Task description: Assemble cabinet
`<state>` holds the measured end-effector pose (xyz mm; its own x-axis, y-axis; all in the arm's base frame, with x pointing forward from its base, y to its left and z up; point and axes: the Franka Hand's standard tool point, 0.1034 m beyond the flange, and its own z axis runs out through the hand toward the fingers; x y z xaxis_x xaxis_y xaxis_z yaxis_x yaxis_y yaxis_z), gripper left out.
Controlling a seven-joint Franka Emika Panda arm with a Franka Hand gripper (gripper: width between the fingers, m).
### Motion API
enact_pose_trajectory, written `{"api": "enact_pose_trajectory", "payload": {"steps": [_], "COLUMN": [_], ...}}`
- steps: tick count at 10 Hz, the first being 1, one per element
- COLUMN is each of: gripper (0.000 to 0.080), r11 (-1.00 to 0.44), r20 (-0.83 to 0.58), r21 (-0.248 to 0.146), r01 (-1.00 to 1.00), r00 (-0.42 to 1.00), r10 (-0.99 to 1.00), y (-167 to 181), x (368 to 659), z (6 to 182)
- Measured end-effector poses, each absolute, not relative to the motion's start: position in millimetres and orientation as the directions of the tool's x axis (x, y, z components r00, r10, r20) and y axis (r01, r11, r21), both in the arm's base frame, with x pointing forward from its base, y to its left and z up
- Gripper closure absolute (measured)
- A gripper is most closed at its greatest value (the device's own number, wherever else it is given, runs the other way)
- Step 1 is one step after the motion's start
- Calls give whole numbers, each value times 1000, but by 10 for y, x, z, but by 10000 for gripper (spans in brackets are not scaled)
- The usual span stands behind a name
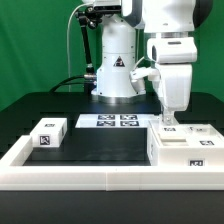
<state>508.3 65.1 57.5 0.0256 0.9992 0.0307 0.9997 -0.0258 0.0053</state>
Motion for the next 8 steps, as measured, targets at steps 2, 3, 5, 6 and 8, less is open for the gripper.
{"api": "enact_pose_trajectory", "payload": {"steps": [2, 3, 5, 6, 8], "gripper": [729, 729, 729, 729, 729], "r11": [-9, -5, -2, 0, 16], "r20": [28, 30, 34, 35, 38], "r21": [-2, 1, 10, 16, 25], "r01": [1000, 1000, 1000, 1000, 1000], "r00": [9, 5, 2, 0, -17], "r10": [1000, 1000, 999, 999, 999], "y": [607, 608, 599, 583, 571], "x": [5212, 5298, 5454, 5506, 5586], "z": [578, 579, 581, 583, 589]}}
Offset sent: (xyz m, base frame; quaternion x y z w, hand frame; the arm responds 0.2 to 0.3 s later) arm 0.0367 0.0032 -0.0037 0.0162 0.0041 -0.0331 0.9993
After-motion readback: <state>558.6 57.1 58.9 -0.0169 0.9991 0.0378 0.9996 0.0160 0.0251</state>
